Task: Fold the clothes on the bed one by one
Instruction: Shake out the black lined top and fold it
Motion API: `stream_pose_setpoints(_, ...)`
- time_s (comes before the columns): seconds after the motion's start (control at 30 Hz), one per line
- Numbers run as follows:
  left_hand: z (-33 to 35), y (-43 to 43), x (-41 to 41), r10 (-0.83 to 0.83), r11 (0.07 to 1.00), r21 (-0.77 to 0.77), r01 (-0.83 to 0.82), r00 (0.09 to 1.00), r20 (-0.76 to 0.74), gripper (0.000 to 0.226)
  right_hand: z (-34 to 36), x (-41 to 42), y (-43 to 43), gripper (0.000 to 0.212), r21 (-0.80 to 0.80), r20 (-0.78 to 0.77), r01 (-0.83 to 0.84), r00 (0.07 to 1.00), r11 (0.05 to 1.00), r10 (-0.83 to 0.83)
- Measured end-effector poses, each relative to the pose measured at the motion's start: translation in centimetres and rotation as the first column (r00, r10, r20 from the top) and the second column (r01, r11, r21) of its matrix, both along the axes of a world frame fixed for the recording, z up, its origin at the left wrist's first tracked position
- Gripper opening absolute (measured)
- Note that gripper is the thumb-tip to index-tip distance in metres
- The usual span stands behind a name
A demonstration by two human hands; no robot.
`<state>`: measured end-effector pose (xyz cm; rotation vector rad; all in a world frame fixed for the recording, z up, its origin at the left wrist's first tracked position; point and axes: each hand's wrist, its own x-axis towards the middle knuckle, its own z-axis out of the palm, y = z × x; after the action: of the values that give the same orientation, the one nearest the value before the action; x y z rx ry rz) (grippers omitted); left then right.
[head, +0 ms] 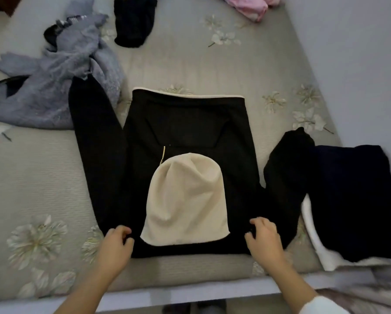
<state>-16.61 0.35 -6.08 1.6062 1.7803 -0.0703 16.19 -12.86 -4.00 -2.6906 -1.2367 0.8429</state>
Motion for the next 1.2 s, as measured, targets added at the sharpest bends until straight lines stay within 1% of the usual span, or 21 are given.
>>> stream_pose_setpoints(0.07,-0.8,0.9,2.3,-0.031,0.998,0.055,0.026,0.995,0.090,0.046,-1.0,-1.2,2.4,0.047,0.111,-0.094,-0.013,0.995,0.994,0.024)
stream_pose_setpoints(0.13,-1.8,1.4,4.3,-0.115,0.986,0.134,0.101,0.987,0.108,0.060,-2.4,-2.5,4.3,0.060,0.128,-0.181,-0.044,0.981,0.991,0.067)
stream_pose_setpoints(0.17,-2.3,1.6,5.2,-0.198,0.964,0.196,0.178,0.977,0.085,0.066,-3.3,-3.0,5.0,0.066,0.117,-0.179,-0.103,0.976,0.988,0.123)
stream_pose_setpoints(0.23,-3.4,1.8,6.7,-0.404,0.878,0.288,0.383,0.915,0.016,0.077,-5.3,-3.5,5.7,0.073,0.031,-0.154,-0.270,0.950,0.962,0.271)
stream_pose_setpoints(0.3,-4.5,2.2,7.8,-0.568,0.777,0.303,0.551,0.822,-0.037,0.084,-6.8,-3.7,5.8,0.075,-0.106,-0.196,-0.388,0.911,0.915,0.363)
stream_pose_setpoints(0.33,-5.0,2.5,8.4,-0.616,0.743,0.291,0.602,0.786,-0.053,0.086,-7.5,-3.6,5.6,0.075,-0.151,-0.215,-0.418,0.899,0.896,0.383)
stream_pose_setpoints(0.37,-5.5,2.8,9.1,-0.642,0.727,0.265,0.633,0.764,-0.061,0.088,-7.9,-3.5,5.4,0.075,-0.162,-0.227,-0.429,0.893,0.889,0.389)
stream_pose_setpoints(0.4,-5.9,3.2,9.8,-0.647,0.732,0.237,0.639,0.761,-0.054,0.089,-8.0,-3.3,5.2,0.074,-0.148,-0.245,-0.424,0.891,0.893,0.383)
stream_pose_setpoints(0.5,-6.0,4.7,13.0,-0.587,0.796,0.197,0.572,0.809,0.023,0.086,-7.2,-1.7,5.5,0.061,-0.005,-0.312,-0.318,0.901,0.948,0.301)
stream_pose_setpoints(0.57,-5.8,5.9,15.5,-0.561,0.814,0.212,0.541,0.827,0.041,0.086,-6.2,0.2,6.1,0.049,0.146,-0.255,-0.192,0.941,0.970,0.224)
stream_pose_setpoints(0.6,-5.8,6.5,16.6,-0.544,0.827,0.197,0.526,0.838,0.049,0.088,-5.5,1.3,6.5,0.043,0.225,-0.210,-0.123,0.963,0.967,0.171)
stream_pose_setpoints(0.63,-5.9,7.1,17.7,-0.515,0.851,0.153,0.502,0.854,0.065,0.088,-4.7,2.6,6.9,0.038,0.303,-0.172,-0.052,0.979,0.951,0.108)
stream_pose_setpoints(0.7,-6.5,8.0,19.3,-0.464,0.885,-0.004,0.465,0.883,0.071,0.086,-3.1,5.5,8.0,0.030,0.443,-0.124,0.089,0.992,0.892,-0.038)
stream_pose_setpoints(0.77,-7.5,8.2,20.7,-0.479,0.868,-0.150,0.473,0.878,-0.009,0.087,-2.0,9.4,8.6,0.028,0.518,-0.073,0.197,0.980,0.833,-0.186)
stream_pose_setpoints(0.83,-8.1,7.9,21.5,-0.505,0.853,-0.216,0.474,0.856,-0.114,0.093,-1.7,13.3,8.9,0.028,0.513,-0.034,0.303,0.942,0.803,-0.334)
stream_pose_setpoints(0.93,-8.8,7.5,22.4,-0.497,0.862,-0.232,0.450,0.840,-0.216,0.097,-2.2,19.1,8.7,0.036,0.347,0.012,0.501,0.843,0.793,-0.538)
stream_pose_setpoints(1.0,-8.8,7.4,22.5,-0.497,0.862,-0.237,0.448,0.839,-0.221,0.096,-2.8,21.3,8.8,0.044,0.243,0.034,0.560,0.811,0.792,-0.583)
stream_pose_setpoints(1.07,-8.8,7.6,22.6,-0.514,0.850,-0.254,0.461,0.830,-0.215,0.097,-3.2,22.2,9.5,0.051,0.249,0.041,0.581,0.793,0.775,-0.608)
stream_pose_setpoints(1.1,-8.6,7.8,22.7,-0.523,0.844,-0.271,0.464,0.825,-0.216,0.098,-3.4,22.2,10.2,0.054,0.264,0.033,0.605,0.773,0.751,-0.634)
stream_pose_setpoints(1.2,-8.0,8.0,23.1,-0.532,0.832,-0.324,0.450,0.813,-0.236,0.099,-3.9,21.7,12.2,0.056,0.250,0.021,0.679,0.709,0.690,-0.705)
